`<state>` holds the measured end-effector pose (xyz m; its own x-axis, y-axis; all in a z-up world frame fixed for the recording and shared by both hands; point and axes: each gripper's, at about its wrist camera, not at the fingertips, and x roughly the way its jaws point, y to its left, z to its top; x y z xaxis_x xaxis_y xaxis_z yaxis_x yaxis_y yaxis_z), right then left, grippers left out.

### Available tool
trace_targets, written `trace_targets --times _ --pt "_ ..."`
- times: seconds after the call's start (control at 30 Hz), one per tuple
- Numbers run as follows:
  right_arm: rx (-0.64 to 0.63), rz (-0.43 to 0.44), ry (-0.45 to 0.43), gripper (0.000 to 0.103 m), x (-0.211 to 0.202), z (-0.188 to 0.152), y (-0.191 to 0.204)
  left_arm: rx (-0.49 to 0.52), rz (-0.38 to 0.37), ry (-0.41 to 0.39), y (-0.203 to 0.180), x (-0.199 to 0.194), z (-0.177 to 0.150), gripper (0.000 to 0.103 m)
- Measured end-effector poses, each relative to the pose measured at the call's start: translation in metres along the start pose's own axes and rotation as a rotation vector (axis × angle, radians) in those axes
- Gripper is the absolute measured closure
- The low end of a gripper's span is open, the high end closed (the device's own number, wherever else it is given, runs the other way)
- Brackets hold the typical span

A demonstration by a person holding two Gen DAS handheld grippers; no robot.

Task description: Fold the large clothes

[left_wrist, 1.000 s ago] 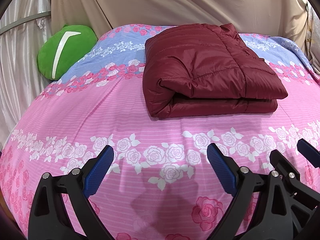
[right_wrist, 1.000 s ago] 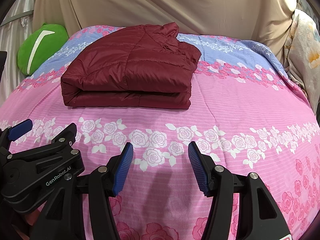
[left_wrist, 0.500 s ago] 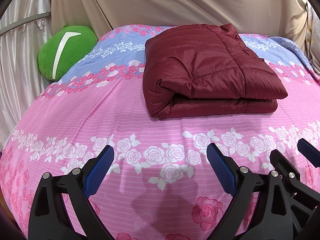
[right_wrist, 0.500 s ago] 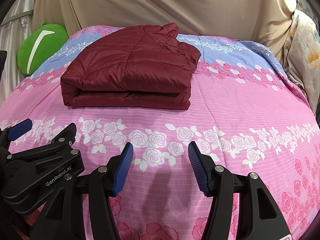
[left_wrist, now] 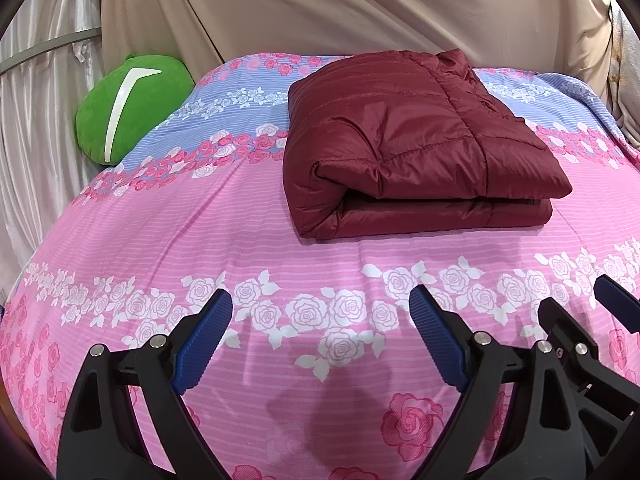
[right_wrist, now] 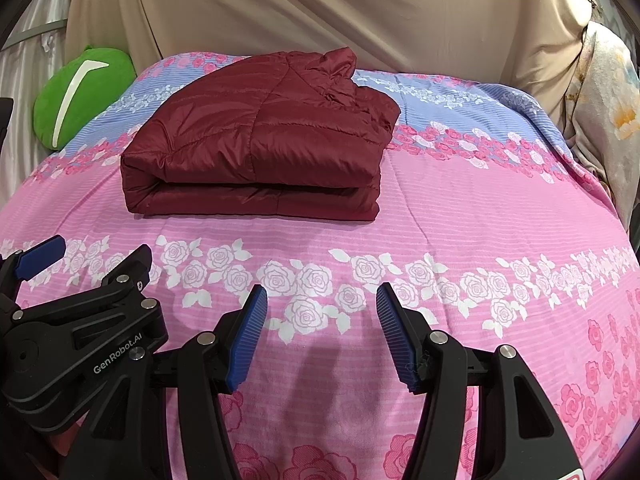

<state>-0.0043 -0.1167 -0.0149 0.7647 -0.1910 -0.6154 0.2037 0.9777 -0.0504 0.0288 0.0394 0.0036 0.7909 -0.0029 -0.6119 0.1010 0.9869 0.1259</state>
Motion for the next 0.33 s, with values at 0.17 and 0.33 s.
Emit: trace_targets --times 0.17,0.33 --pt "0.000 -0.002 0.000 0.046 0.0001 -0.0012 0.0024 0.006 0.001 -0.001 -0.0011 0.0001 0.0014 0.018" --pt "-0.001 -0.001 0.000 0.046 0.0003 -0.0013 0.0020 0.006 0.001 -0.002 -0.0017 -0.0001 0.0011 0.018"
